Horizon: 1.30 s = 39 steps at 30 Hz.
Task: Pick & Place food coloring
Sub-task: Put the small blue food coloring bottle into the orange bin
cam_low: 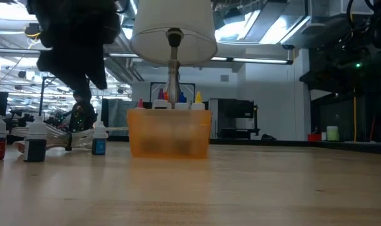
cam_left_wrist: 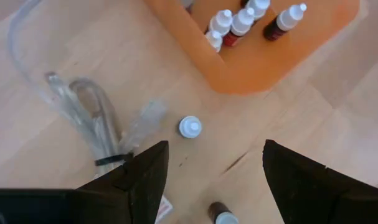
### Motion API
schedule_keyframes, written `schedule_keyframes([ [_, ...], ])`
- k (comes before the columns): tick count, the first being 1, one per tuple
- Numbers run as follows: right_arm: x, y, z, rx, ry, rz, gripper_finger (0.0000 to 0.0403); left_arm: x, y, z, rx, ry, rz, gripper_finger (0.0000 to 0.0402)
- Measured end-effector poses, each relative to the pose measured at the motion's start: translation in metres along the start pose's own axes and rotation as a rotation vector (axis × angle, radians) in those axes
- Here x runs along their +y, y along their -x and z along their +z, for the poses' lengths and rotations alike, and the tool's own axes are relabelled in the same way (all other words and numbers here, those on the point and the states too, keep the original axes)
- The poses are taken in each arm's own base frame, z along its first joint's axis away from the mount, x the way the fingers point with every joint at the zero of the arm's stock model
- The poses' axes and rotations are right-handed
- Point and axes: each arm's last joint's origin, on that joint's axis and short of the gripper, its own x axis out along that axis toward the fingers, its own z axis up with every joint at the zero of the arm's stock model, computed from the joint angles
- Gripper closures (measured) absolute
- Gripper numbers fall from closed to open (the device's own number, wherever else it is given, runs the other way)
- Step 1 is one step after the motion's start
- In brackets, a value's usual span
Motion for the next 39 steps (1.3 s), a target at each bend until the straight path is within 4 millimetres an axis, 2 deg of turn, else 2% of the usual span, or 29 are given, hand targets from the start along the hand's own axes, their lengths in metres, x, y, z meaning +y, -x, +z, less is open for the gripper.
schedule_keyframes([
  [8,0.000,0.000,0.000,0.000,0.000,0.000,0.0079,-0.015,-0.011,0.012,0.056,-0.171,0.074,0.0162],
  [14,0.000,0.000,0.000,0.000,0.000,0.000,0.0079,-0.022,-0.007,0.023,0.137,-0.413,0.124,0.0164],
  [25,0.000,0.000,0.000,0.000,0.000,-0.001,0.0079,-0.028,-0.011,0.040,0.278,-0.779,0.052,0.0164],
  [30,0.000,0.000,0.000,0.000,0.000,-0.001,0.0079,-0.026,-0.019,0.041,0.316,-0.934,0.059,0.0164],
  [39,0.000,0.000,0.000,0.000,0.000,-0.001,0.0079,-0.024,-0.037,0.037,0.394,-1.082,0.085,0.0164],
])
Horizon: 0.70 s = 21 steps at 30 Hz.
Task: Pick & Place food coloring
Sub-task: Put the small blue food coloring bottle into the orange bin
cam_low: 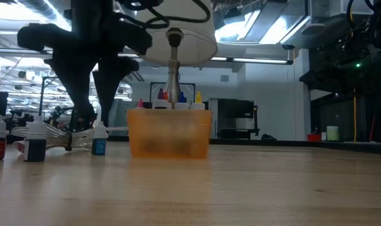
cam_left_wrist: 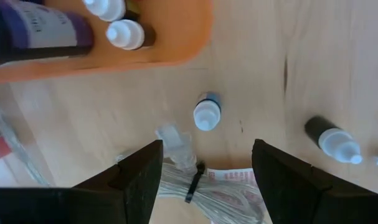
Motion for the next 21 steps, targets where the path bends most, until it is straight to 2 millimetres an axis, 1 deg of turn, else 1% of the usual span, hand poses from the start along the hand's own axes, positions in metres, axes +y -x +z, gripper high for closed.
schedule_keyframes([
  [4,0.000,0.000,0.000,0.000,0.000,0.000,0.0079,0.000,-0.005,0.002,0.008,-0.006,0.002,0.0164],
  [13,0.000,0.000,0.000,0.000,0.000,0.000,0.0079,-0.003,-0.023,0.011,0.017,-0.031,0.010,0.0164],
  [21,0.000,0.000,0.000,0.000,0.000,0.000,0.0079,-0.002,-0.032,0.016,0.011,-0.030,0.021,0.0164],
])
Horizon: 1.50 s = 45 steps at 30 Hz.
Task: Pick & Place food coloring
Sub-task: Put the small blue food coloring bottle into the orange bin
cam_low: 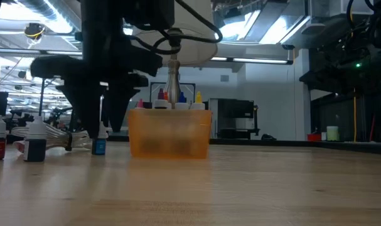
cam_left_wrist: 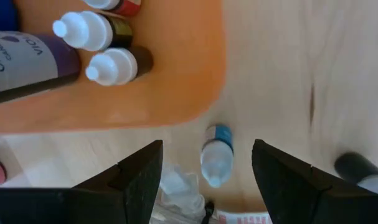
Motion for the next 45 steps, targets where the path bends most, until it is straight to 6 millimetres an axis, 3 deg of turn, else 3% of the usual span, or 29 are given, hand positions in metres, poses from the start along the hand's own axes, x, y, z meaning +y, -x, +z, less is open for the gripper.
schedule_keyframes([
  [18,0.0000,0.0000,0.0000,0.000,0.000,0.000,0.0079,0.0017,-0.0031,-0.0010,0.014,0.003,0.016,0.0168],
  [30,0.0000,0.0000,0.0000,0.000,0.000,0.000,0.0079,0.0006,-0.0072,-0.0024,0.005,0.021,0.004,0.0254],
  [45,0.0000,0.0000,0.0000,0.000,0.000,0.000,0.0079,-0.0006,-0.0072,-0.0035,0.017,0.022,-0.038,0.0293],
])
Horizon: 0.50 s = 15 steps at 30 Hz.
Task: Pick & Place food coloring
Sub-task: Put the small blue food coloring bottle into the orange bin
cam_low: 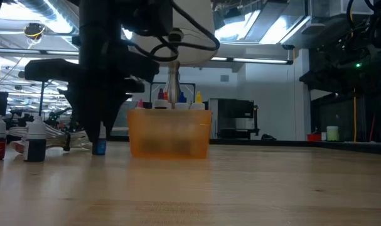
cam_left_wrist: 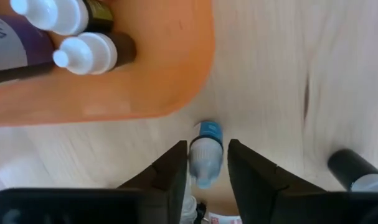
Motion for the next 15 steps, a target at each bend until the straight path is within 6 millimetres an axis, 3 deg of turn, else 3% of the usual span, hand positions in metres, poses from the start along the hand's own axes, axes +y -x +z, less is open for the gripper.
schedule_keyframes([
  [7,0.000,0.000,0.000,0.000,0.000,0.000,0.0079,0.001,0.004,-0.002,-0.002,0.000,-0.003,0.0335],
  [15,0.000,0.000,0.000,0.000,0.000,0.000,0.0079,0.003,0.023,-0.009,-0.034,0.040,-0.031,0.0330],
])
